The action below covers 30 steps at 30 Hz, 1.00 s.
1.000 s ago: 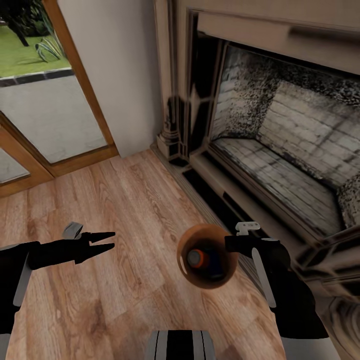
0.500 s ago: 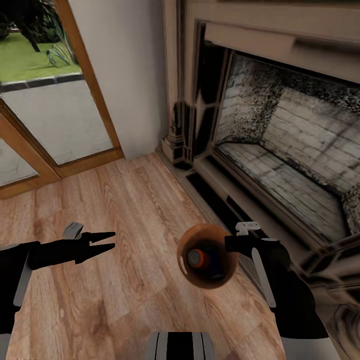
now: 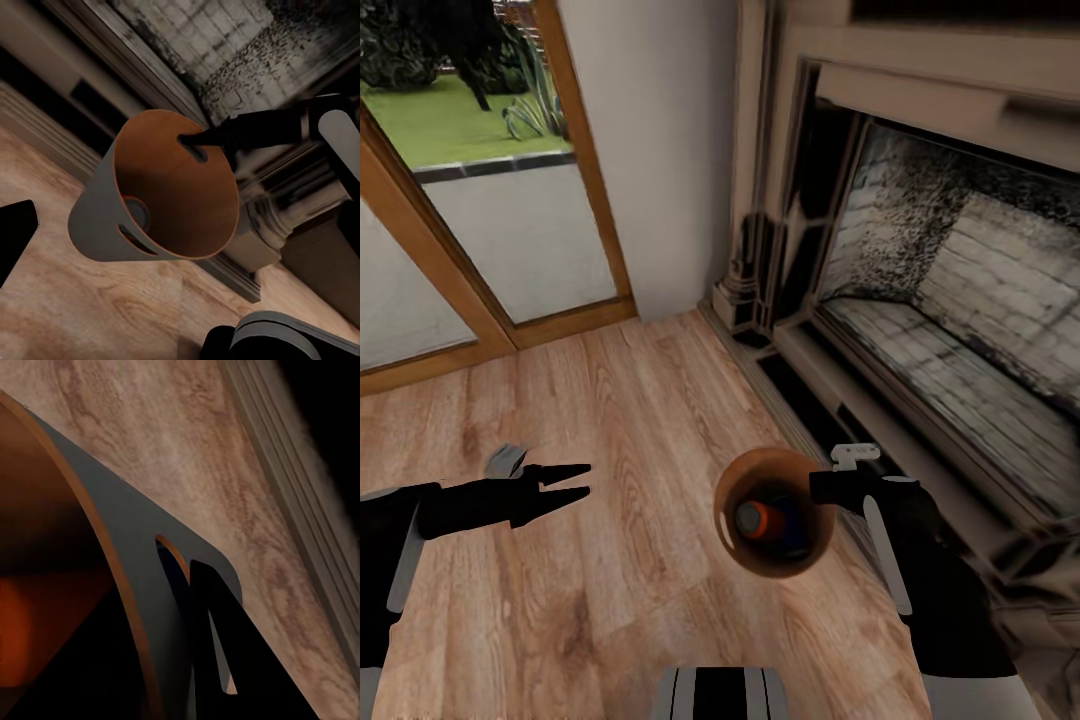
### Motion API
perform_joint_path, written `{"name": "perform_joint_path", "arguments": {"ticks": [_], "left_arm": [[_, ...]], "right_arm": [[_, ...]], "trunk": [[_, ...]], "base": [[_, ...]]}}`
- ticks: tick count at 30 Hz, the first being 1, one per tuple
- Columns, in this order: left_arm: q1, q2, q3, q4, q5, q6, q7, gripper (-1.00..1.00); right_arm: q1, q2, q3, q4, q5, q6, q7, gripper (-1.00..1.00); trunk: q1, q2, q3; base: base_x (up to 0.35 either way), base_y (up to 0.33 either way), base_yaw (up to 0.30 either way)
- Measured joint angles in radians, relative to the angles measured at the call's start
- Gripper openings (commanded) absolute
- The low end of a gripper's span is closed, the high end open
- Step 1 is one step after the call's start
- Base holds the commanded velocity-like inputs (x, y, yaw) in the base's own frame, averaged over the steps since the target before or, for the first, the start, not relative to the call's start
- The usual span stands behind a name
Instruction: Put the three can of soda from the living room inside the tash can in the kitchen.
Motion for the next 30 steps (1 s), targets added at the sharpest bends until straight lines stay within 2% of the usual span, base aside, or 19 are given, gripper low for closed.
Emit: {"name": "perform_joint_path", "arguments": {"ticks": [30], "left_arm": [[0.0, -0.003, -0.008, 0.031, -0.003, -0.002, 0.013, 1.0]], "right_arm": [[0.0, 0.001, 0.0, 0.0, 0.001, 0.0, 0.0, -1.0]], "trunk": [[0.0, 0.0, 0.04]], "base": [[0.0, 0.0, 0.207]]}}
